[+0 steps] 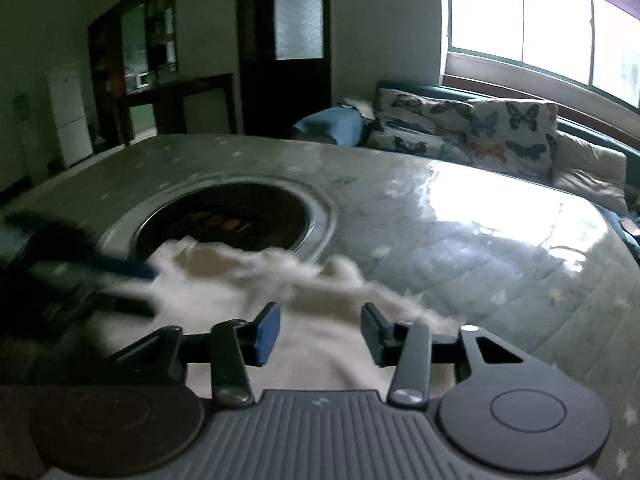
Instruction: Fold clothes
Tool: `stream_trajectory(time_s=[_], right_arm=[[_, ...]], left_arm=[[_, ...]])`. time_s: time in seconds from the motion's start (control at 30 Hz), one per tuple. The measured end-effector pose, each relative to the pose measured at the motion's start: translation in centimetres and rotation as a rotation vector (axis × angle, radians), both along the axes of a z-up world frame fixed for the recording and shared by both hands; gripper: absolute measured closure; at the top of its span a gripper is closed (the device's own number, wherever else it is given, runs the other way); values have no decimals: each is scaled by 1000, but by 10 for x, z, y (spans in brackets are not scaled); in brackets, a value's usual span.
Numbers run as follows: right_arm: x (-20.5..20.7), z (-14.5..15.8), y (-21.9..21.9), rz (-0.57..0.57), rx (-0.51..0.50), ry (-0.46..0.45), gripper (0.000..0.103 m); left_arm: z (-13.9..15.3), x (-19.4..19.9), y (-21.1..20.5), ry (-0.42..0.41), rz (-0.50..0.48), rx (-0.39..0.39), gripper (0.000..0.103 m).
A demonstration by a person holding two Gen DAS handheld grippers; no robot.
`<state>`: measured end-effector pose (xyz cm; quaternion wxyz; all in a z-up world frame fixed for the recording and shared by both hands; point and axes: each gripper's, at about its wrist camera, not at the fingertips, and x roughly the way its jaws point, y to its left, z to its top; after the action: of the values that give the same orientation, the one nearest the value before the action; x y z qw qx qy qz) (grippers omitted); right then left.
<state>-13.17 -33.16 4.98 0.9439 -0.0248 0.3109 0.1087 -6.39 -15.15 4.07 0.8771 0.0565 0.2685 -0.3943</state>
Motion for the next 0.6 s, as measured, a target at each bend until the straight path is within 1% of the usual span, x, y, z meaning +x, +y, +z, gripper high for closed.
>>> stream_trajectory(time_s=[0.07, 0.2, 0.27, 0.43, 0.5, 0.6], right_arm=[[-15, -5, 3, -2, -3, -5, 65], [-39, -17, 1, -32, -23, -6, 66], [-49, -21, -4, -60, -22, -14, 66], [-70, -24, -24, -134, 31, -23, 69], [-76, -30, -26, -124, 20, -14, 70], [-81, -26, -23, -111, 2, -3, 70]], left_arm=[[-5, 3, 2, 14, 9, 24, 64], [-17, 4, 9, 44, 13, 62, 63], [-20, 1, 12, 27, 11, 63, 62], [-21, 0, 8, 20, 10, 68, 62], [-22, 1, 9, 20, 7, 68, 62], [-21, 0, 11, 22, 3, 71, 62]])
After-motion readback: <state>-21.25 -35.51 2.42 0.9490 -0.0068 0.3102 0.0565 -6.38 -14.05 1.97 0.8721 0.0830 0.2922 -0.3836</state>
